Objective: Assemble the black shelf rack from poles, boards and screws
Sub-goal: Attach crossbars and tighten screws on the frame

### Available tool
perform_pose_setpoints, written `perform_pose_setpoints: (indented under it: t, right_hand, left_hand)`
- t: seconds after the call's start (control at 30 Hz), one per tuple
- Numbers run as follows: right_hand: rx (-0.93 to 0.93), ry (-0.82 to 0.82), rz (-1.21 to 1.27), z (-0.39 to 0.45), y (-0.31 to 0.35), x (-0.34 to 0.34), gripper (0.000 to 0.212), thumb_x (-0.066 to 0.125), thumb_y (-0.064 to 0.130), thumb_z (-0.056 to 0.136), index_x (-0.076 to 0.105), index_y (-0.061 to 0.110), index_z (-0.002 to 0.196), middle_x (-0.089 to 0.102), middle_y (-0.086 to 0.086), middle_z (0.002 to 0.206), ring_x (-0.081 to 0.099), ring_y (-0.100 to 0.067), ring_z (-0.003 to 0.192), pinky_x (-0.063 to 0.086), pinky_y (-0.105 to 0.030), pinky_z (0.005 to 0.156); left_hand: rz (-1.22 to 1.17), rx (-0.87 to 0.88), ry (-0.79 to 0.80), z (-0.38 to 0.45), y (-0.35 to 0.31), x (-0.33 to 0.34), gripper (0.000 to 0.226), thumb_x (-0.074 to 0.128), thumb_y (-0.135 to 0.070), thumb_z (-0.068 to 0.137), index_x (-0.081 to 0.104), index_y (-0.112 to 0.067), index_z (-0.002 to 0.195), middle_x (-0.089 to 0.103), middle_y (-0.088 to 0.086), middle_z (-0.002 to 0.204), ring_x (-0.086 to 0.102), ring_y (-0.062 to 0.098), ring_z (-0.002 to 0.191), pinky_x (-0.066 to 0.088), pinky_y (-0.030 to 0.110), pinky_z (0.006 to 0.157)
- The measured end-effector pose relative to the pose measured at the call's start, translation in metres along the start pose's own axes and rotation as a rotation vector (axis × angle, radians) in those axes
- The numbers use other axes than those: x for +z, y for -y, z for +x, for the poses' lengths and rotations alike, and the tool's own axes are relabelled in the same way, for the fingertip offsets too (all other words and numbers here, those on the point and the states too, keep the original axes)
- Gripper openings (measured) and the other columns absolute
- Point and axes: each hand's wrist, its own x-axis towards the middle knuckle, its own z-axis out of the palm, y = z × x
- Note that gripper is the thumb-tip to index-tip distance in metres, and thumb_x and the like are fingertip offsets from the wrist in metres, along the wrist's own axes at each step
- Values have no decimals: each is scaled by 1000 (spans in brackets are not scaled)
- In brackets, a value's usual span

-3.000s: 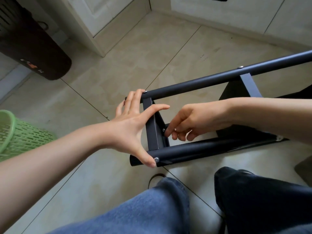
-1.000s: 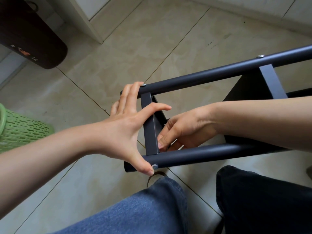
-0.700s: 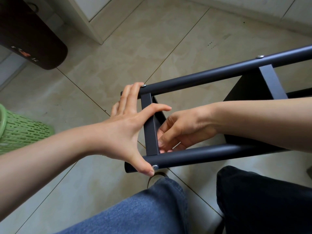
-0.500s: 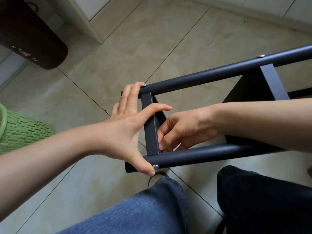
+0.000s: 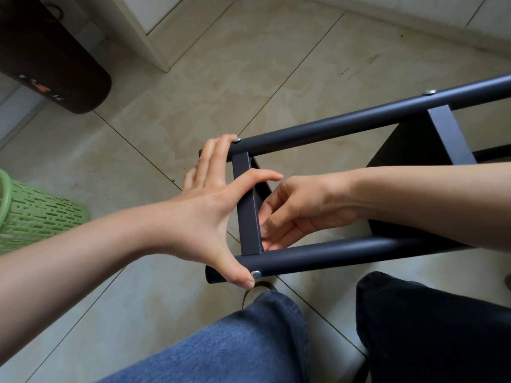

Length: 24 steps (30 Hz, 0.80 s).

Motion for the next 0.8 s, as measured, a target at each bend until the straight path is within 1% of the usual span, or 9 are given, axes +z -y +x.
perform_pose_setpoints:
  t: [0.13, 0.23, 0.33, 0.47, 0.6, 0.8]
  right_hand:
    - [21, 36, -22, 0, 1, -2, 8, 61, 0, 91, 68, 5, 87, 70, -17, 86, 71, -19, 73, 61, -28, 72]
    - [16, 77, -67, -1, 0, -1, 15, 61, 5, 92, 71, 9, 81, 69, -12, 82, 69, -18, 73, 59, -28, 73]
    - [5, 84, -78, -1, -3, 0, 21, 60, 4, 93, 71, 11, 75, 69, -9, 77, 68, -16, 70, 58, -25, 70]
    - [16, 70, -73, 1, -4, 1, 14, 62, 4, 92, 67, 8, 79, 68, -10, 78, 67, -16, 69, 58, -25, 70]
    - [6, 84, -89, 2, -4, 1, 21, 61, 4, 92, 69, 10, 73, 68, -7, 73, 66, -15, 66, 56, -23, 65]
    - [-4, 75, -119, 3, -6, 3, 17, 61, 7, 94, 67, 9, 78, 67, -4, 71, 62, -13, 66, 54, -21, 61]
  left_hand:
    - [-6, 2, 3, 1, 0, 0, 125, 69, -80, 28, 5, -72, 135, -43, -16, 149, -54, 11, 132, -10, 53, 118]
    - [2, 4, 0, 1, 1, 1, 125, 69, -80, 28, 6, -71, 136, -43, -14, 150, -52, 13, 133, -9, 55, 119]
    - [-7, 5, -4, 1, 2, 1, 125, 69, -80, 27, 6, -72, 135, -43, -15, 149, -53, 12, 132, -10, 52, 118]
    - [3, 12, -10, 1, 2, 1, 125, 69, -80, 28, 6, -71, 135, -42, -14, 150, -53, 12, 132, -9, 52, 118]
    - [12, 5, -3, 1, 1, 0, 125, 68, -80, 27, 5, -71, 135, -42, -14, 149, -53, 13, 132, -8, 53, 119]
    - [4, -10, 7, 1, 0, -1, 125, 68, -79, 27, 6, -71, 135, -44, -14, 149, -53, 14, 133, -5, 58, 120]
